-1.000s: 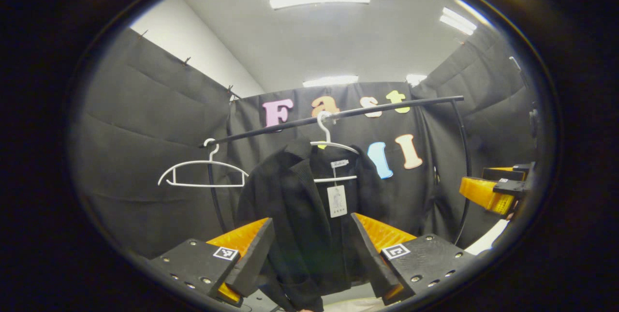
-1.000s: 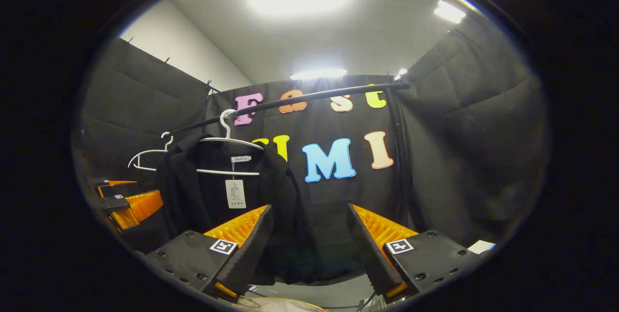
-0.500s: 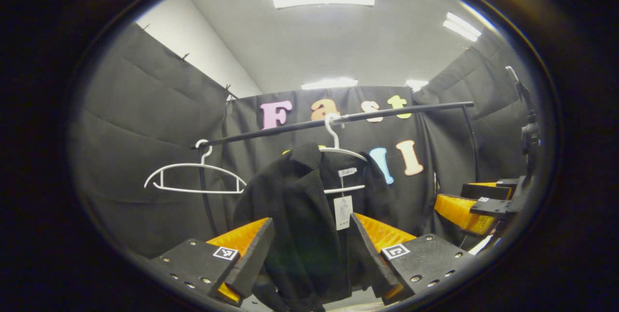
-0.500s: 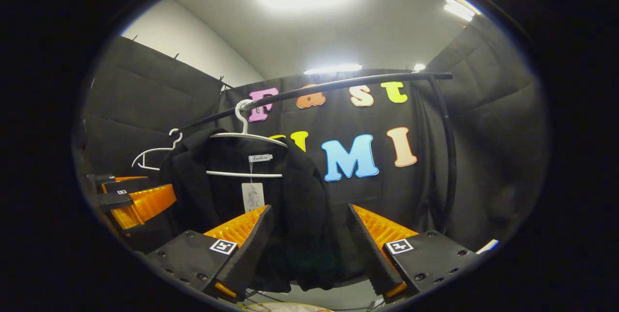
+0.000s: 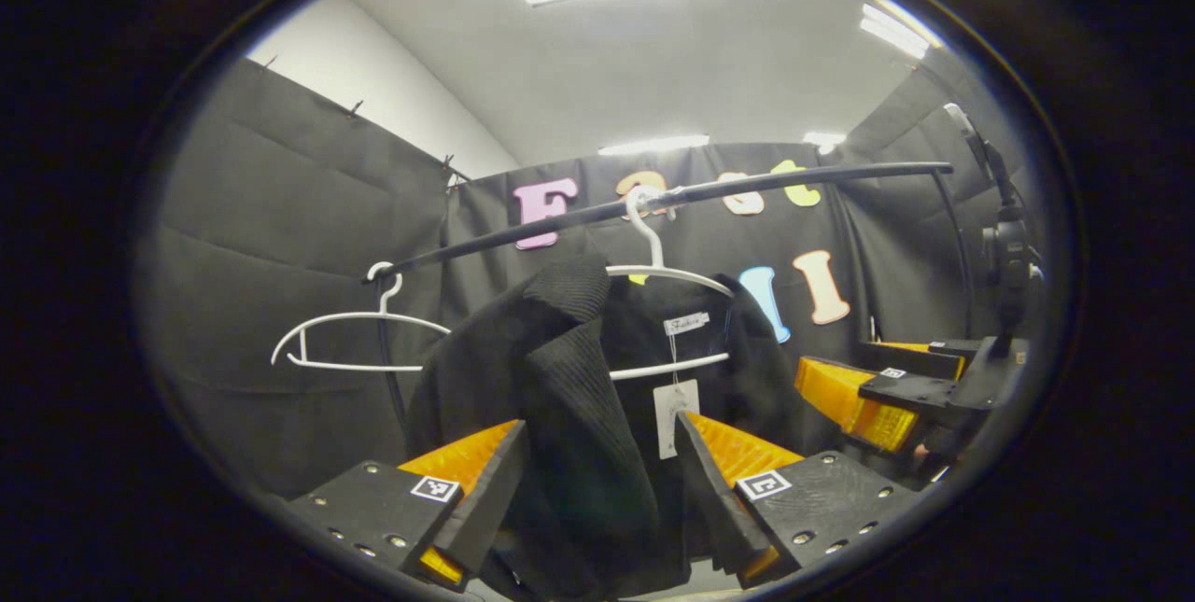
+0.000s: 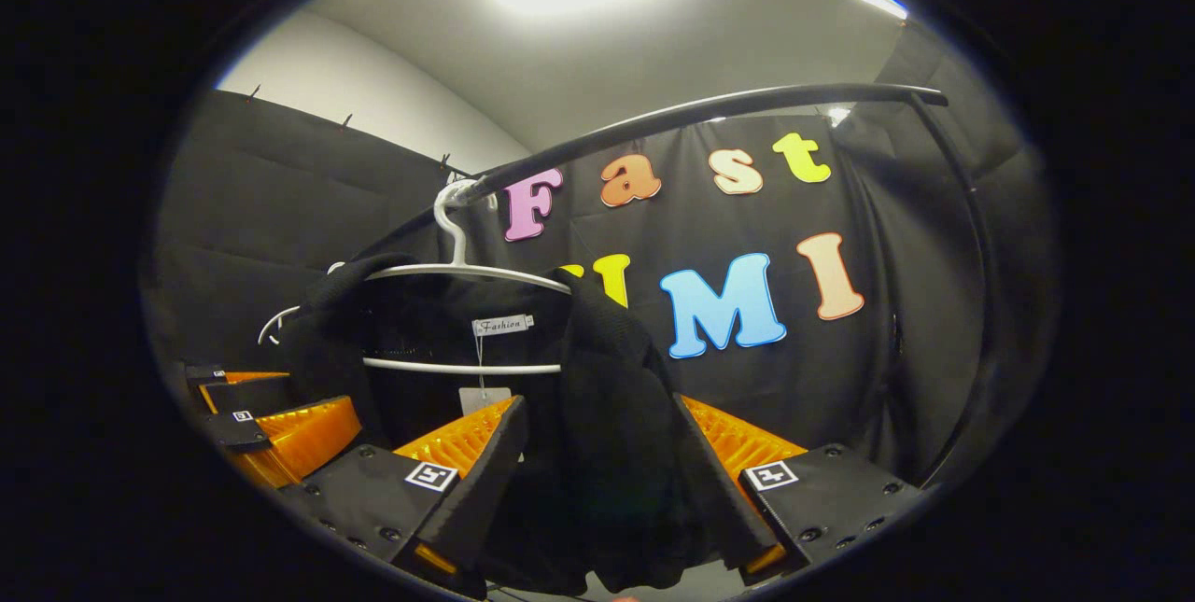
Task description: Grasp the clothes on the hanger with both hands and then place them into the laundry hamper below.
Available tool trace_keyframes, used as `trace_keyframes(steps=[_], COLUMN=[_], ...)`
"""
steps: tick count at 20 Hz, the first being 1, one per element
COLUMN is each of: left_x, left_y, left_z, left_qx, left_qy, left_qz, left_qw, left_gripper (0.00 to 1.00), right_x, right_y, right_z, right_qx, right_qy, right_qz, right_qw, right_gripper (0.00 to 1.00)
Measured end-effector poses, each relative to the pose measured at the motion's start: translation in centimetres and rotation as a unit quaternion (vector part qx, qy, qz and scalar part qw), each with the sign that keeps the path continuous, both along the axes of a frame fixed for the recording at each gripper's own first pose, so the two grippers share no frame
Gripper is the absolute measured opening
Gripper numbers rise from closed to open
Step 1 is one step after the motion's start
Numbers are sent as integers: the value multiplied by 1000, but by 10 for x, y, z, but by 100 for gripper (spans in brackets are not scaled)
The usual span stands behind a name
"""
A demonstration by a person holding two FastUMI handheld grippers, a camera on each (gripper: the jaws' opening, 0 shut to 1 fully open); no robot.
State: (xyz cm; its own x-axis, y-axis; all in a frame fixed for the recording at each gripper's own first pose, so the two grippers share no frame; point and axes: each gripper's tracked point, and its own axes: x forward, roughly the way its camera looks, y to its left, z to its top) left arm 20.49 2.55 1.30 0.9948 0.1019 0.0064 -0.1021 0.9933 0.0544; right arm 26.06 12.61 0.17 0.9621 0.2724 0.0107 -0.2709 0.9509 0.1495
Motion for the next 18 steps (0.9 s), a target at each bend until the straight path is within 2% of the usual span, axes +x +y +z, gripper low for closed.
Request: trace_keyframes(steps=[1, 2, 5, 6, 8, 9, 10, 11, 12, 13, 14, 15, 18], left_x=[6, 11, 22, 24, 29, 31, 33, 35, 38, 40, 42, 44, 49], left_y=[1, 2, 9, 12, 14, 14, 14, 14, 13, 13, 14, 15, 15], left_z=[-2, -4, -11, -12, -14, -15, -17, -19, -22, -23, -25, -27, -30], left_qx=[2, 2, -2, -3, 0, 2, 3, 2, 0, -2, -5, -7, -5], left_qy=[4, 7, 17, 18, 20, 20, 21, 24, 25, 24, 22, 21, 23], left_qz=[8, 16, 40, 47, 58, 62, 67, 70, 74, 79, 84, 88, 103], left_qw=[1000, 1000, 999, 999, 998, 998, 998, 997, 997, 997, 996, 996, 994], left_gripper=[92, 92, 93, 93, 92, 92, 92, 92, 93, 93, 93, 93, 92], right_x=[9, 17, 38, 42, 50, 54, 57, 61, 64, 67, 68, 71, 79], right_y=[0, 1, 7, 11, 16, 18, 21, 24, 27, 29, 32, 34, 35], right_z=[0, 0, -8, -13, -25, -31, -35, -39, -42, -45, -48, -49, -55], right_qx=[3, 7, 16, 15, 15, 14, 15, 14, 11, 8, 6, 4, -3], right_qy=[0, 1, 15, 22, 37, 45, 50, 55, 58, 62, 64, 65, 70], right_qz=[2, 5, 16, 22, 30, 33, 37, 40, 42, 44, 45, 47, 38], right_qw=[1000, 1000, 1000, 999, 999, 998, 998, 998, 997, 997, 997, 997, 997], right_gripper=[93, 96, 93, 97, 96, 93, 97, 96, 93, 97, 93, 97, 97])
